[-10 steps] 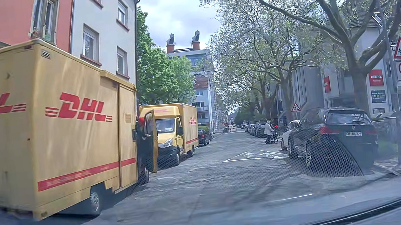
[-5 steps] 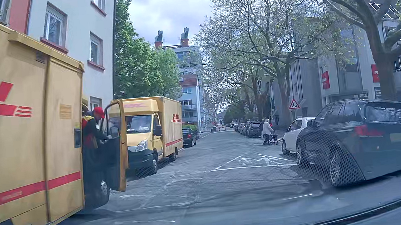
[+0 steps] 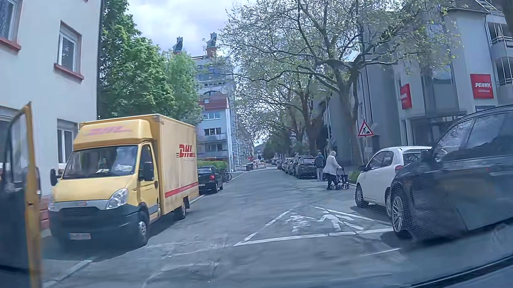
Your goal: Follow the waypoints while adhering to traffic rules and regulations
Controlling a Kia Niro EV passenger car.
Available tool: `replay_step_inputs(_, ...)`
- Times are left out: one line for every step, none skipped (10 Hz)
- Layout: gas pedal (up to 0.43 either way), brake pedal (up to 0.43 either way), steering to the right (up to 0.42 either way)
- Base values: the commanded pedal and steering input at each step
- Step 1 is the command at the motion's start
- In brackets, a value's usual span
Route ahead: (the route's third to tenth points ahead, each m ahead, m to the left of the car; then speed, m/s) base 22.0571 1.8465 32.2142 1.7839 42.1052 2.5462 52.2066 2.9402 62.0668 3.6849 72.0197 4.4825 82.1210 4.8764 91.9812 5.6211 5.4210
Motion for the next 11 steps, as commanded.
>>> replay_step_inputs(0.0, 0.0, 0.043)
replay_step_inputs(0.0, 0.0, 0.025)
replay_step_inputs(0.0, 0.0, 0.014)
replay_step_inputs(0.0, 0.0, 0.007)
replay_step_inputs(0.02, 0.0, -0.002)
replay_step_inputs(0.02, 0.0, -0.011)
replay_step_inputs(0.02, 0.0, -0.017)
replay_step_inputs(0.028, 0.0, -0.02)
replay_step_inputs(0.028, 0.0, -0.02)
replay_step_inputs(0.028, 0.0, -0.02)
replay_step_inputs(0.028, 0.0, -0.02)
